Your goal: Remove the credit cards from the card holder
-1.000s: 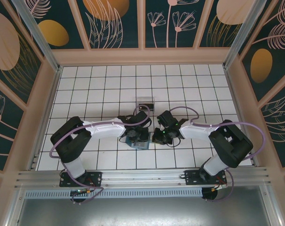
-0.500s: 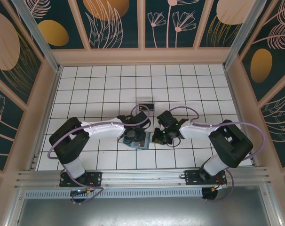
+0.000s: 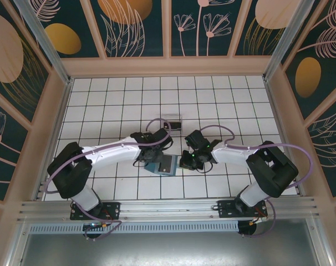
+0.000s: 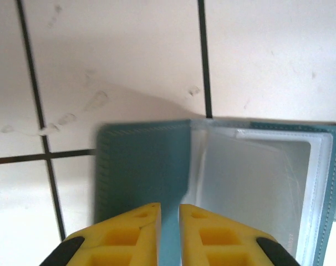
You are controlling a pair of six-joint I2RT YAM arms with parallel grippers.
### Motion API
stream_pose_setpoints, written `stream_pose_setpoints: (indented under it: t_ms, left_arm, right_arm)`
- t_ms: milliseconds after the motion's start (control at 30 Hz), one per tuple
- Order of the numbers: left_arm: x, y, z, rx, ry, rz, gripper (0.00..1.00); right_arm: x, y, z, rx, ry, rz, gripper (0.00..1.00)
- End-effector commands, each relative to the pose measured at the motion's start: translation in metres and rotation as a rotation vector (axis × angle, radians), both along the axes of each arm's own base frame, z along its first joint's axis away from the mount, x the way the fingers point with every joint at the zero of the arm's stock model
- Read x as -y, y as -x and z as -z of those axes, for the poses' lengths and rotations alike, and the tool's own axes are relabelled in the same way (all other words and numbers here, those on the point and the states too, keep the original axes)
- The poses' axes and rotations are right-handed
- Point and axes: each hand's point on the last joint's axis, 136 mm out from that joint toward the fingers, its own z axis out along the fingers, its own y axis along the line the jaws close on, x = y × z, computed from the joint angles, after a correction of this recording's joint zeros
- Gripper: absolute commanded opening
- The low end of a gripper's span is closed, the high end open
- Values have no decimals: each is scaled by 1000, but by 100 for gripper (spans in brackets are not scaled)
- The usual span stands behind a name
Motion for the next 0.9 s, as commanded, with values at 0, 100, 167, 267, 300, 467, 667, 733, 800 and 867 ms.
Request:
stream_pose_setpoints:
  t_ms: [0, 100, 167, 267, 300, 467, 667, 733, 800, 867]
  left_arm:
    - [-25, -1, -2, 10, -41, -31, 19]
    - [-40, -2, 1, 11, -26, -60, 19]
    - [-47, -2, 2, 11, -3, -76, 19]
    - [-54, -2, 5, 12, 24, -95, 19]
    - [-55, 0, 7, 6, 33, -95, 19]
    - [-42, 8, 15, -27, 128, -73, 18]
    - [-47, 8, 12, -4, 130, -85, 18]
    - [-50, 8, 10, 2, 134, -87, 18]
    - [-53, 7, 9, 7, 135, -94, 17]
    - [-57, 7, 7, 14, 143, -101, 17]
  right_arm:
    - [26, 2, 15, -6, 141, 23, 12]
    - [23, -2, 10, -1, 145, 19, 13]
    - [21, -6, 3, 12, 144, 19, 15]
    - [17, -12, -8, 30, 139, 19, 17]
    - [14, -14, -13, 37, 138, 17, 18]
    - [3, -23, -34, 67, 132, 12, 24]
    - [-28, -27, -56, 82, 38, -24, 30]
    - [-40, -25, -56, 71, 13, -41, 33]
    - [-46, -22, -52, 60, 17, -52, 35]
    - [-49, -19, -45, 47, 29, -60, 38]
